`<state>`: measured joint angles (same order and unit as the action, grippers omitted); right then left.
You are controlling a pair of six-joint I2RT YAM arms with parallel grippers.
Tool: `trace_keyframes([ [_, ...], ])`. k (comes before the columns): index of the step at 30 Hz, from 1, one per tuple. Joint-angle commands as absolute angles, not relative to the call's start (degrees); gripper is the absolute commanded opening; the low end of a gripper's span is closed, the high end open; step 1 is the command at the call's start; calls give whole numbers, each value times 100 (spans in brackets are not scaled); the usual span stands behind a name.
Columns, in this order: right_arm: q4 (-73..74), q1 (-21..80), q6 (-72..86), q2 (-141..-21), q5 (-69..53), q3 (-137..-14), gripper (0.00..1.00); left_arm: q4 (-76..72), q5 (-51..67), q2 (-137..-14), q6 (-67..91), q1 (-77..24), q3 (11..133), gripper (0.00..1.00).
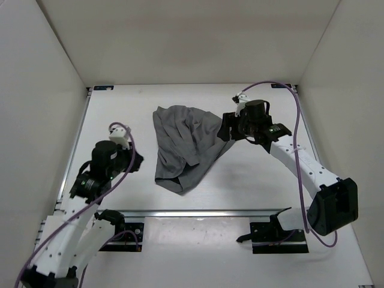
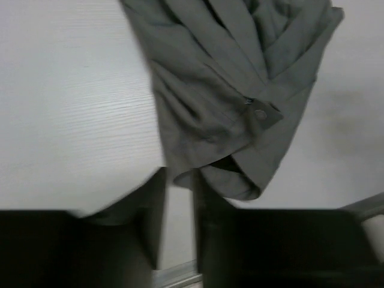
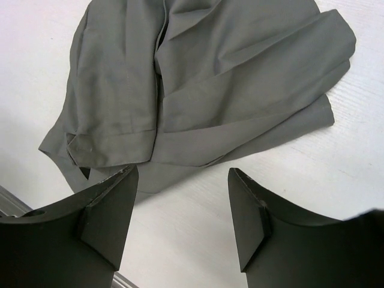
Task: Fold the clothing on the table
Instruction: Flatten the skirt out
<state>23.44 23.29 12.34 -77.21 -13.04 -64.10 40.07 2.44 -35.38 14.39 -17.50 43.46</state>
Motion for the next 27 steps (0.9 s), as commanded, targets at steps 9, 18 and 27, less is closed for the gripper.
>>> trace_keyframes([
  [9, 1547, 2039, 1555, -7076, -1916, -5678, 59, 2039, 1240, -5983, 4174, -2531, 4561, 65],
  [18, 1204, 1960, 1696, -6926, -2294, -5370, 59, 1618, 1503, -7557, 4930, -2883, 5009, 63],
  [27, 1081, 1846, 1626, -6715, -2426, -5274, 60, 1442, 1477, -8665, 5167, -3278, 5511, 69],
])
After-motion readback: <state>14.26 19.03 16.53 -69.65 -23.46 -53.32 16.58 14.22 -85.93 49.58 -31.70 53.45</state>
